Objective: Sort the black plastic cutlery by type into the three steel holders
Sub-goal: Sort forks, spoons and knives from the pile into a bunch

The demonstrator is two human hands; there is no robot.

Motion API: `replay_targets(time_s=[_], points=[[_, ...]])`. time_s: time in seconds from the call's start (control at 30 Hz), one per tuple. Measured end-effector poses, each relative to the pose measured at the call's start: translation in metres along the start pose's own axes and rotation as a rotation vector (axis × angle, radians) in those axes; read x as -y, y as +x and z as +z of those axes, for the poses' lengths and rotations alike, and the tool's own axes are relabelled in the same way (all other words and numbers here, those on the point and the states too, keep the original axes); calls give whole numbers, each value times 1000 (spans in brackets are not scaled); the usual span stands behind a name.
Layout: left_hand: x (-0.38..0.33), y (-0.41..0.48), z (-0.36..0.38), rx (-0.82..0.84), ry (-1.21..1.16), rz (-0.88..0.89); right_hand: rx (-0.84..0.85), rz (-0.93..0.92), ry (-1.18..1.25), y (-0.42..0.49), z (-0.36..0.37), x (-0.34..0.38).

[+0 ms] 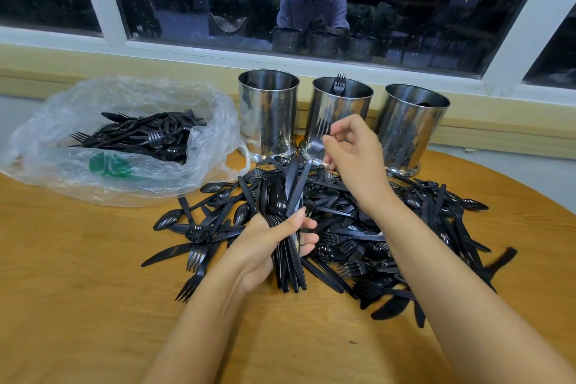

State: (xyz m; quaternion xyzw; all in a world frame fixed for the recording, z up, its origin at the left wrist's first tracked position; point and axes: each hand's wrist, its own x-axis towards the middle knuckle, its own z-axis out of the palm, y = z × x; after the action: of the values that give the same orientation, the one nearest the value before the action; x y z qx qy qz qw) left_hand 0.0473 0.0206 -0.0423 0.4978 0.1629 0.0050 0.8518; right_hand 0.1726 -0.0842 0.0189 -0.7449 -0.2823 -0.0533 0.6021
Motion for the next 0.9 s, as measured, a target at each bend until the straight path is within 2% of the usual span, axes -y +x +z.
replay_targets(time_s=[0.13,0.27,0.4,0.47,0.5,0.57,0.6,0.67,0.73,0.77,0.9], points=[[-1,0,-1,16,-9,2,-20,2,28,0,-2,0],[1,1,-1,21,5,8,58,20,3,-8,7,-7],[2,3,-4,8,55,10,194,-51,-151,-25,23,-18],[2,3,-4,17,60,-1,172,-83,-193,-29,23,-22],[2,4,-5,21,52,5,120,-52,-165,-29,21,-23],[2,5,-5,24,18,24,46,119,-1,-29,14,-24],[2,5,-4,25,9,29,77,225,74,-29,11,-24],[3,5,-5,34,21,28,249,364,107,-30,7,-26],[4,5,-5,40,30,25,395,371,108,-33,6,-28],[4,5,-5,34,27,29,411,352,118,-34,6,-28],[7,5,-2,-10,49,80,320,347,228,-35,8,-30]])
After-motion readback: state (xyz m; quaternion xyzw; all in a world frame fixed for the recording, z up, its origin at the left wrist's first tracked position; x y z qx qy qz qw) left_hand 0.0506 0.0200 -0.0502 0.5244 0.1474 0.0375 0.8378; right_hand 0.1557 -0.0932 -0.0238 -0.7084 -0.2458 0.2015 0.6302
